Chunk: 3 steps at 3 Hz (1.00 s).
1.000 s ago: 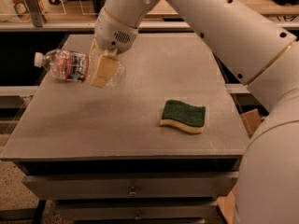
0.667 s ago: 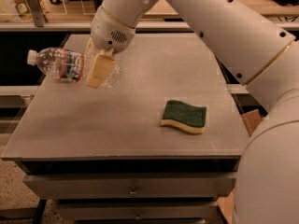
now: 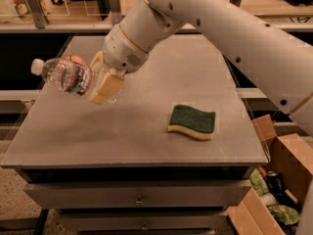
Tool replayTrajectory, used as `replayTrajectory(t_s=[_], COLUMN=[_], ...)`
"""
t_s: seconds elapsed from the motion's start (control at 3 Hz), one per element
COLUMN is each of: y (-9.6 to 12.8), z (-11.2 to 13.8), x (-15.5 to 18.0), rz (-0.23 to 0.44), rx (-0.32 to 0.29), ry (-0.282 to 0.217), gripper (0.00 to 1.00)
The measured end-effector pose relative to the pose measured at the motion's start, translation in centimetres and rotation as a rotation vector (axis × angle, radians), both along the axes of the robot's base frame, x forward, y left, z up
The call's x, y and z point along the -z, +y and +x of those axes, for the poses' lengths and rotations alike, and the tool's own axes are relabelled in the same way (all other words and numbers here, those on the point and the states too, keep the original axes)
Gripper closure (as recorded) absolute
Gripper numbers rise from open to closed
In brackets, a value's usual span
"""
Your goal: Place water bottle upright
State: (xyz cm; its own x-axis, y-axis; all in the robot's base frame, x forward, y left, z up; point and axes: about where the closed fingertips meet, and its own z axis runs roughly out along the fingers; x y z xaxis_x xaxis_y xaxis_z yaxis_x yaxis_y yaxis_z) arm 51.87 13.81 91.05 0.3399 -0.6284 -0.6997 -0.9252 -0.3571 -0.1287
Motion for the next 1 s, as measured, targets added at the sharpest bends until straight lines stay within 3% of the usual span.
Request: replayTrajectory(t_s=[0.33,0.67,1.0], y=[0.8,2.6,3.9], z=[-0.5,0.9,3.5], x=[1.4,1.6,2.1], rz=[0.207,0.411,0.511], rx=[0.0,0.02,0.026], ry=[-0.024,-0.043,0.008], gripper=[1.0,1.0,0.84])
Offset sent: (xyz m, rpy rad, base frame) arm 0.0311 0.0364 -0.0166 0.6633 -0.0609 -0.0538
